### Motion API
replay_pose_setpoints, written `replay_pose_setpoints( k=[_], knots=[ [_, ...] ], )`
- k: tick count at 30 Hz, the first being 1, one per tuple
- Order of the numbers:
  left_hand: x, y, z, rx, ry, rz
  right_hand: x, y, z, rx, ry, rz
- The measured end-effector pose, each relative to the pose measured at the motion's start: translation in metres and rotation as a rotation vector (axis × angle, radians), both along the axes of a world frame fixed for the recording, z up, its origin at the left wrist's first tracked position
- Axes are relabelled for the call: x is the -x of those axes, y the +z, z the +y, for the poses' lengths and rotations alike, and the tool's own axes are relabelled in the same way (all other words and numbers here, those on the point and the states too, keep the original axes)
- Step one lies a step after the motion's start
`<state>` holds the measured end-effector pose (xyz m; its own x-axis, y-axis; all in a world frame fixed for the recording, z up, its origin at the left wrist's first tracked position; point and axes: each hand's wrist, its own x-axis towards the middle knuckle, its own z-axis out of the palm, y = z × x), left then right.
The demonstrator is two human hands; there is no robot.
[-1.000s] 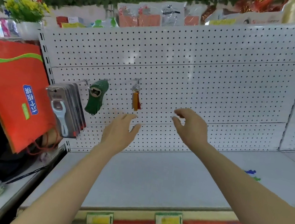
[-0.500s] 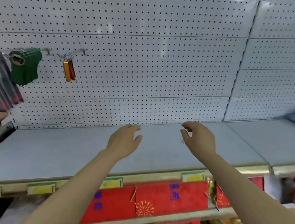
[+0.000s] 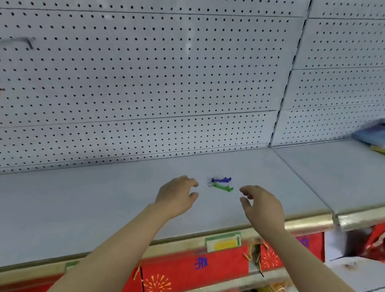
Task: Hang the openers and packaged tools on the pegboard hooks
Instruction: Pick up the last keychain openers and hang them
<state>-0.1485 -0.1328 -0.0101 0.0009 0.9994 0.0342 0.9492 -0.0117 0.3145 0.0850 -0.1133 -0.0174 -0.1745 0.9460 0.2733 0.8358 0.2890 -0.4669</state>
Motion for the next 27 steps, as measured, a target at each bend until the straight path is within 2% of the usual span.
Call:
replay_pose_setpoints(
  k=[14,21,27],
  knots=[
    [-0.016,-0.029,0.13,0.066,-0.112,0.035,0.037,-0.052,0.083,0.032,0.109,-0.068],
    [-0.024,-0.039,0.162,0.197,-0.135,0.043,0.038,-0.059,0.106,-0.109,0.164,-0.113],
    [-0.027,-0.036,0.175,0.281,-0.135,0.018,0.043,-0.063,0.114,-0.104,0.263,-0.116]
  ],
)
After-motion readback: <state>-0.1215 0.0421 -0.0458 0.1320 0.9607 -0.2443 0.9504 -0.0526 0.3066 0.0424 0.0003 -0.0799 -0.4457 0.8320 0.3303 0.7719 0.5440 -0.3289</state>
